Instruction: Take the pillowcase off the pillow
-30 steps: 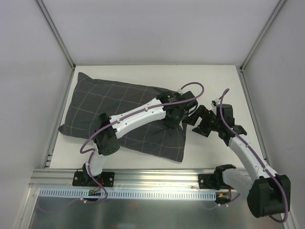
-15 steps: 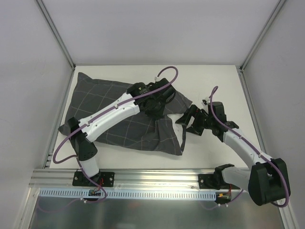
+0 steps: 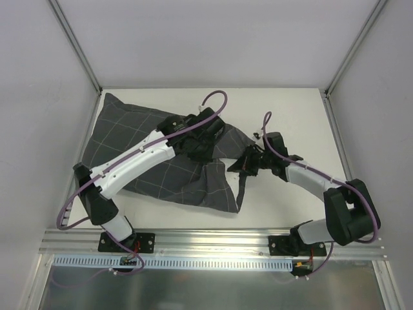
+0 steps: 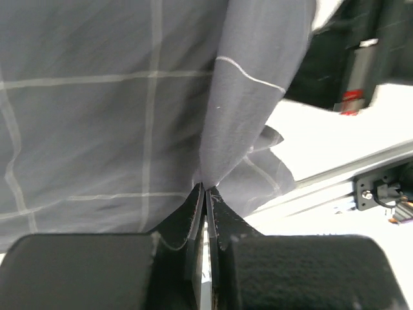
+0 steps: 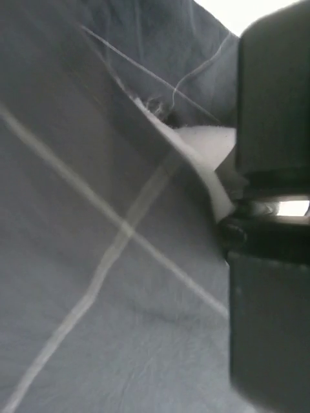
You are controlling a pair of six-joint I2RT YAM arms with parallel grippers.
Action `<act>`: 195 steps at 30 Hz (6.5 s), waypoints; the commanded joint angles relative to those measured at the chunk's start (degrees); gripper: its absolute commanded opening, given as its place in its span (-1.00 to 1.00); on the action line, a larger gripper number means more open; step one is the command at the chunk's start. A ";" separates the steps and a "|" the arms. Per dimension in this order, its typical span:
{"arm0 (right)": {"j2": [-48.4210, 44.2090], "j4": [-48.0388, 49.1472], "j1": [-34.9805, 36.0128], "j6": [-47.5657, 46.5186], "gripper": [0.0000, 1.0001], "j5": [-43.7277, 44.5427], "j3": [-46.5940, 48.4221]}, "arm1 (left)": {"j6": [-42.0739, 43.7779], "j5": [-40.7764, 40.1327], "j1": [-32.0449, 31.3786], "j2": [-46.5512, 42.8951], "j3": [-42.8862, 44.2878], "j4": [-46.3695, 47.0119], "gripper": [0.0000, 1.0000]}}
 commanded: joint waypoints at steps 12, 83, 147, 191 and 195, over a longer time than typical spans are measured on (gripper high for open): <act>-25.55 -26.25 -8.59 -6.44 -0.99 4.86 20.24 | 5.17 -2.27 24.46 -15.35 -22.84 3.84 -1.00; -26.35 -31.77 -8.06 -9.67 -0.99 -2.44 20.83 | 10.87 -1.48 -1.38 -26.28 -8.37 18.17 0.64; -17.12 -19.73 11.11 -6.43 -0.99 8.82 29.97 | 10.44 15.69 18.94 -14.80 -0.24 15.53 0.79; -25.11 -38.17 2.32 -15.21 0.73 23.30 32.44 | 1.13 1.16 4.34 -15.53 -10.27 15.97 -1.00; -24.07 -38.97 -1.01 -18.11 0.68 27.36 29.63 | 1.30 3.44 4.95 -15.79 -9.13 15.97 -1.00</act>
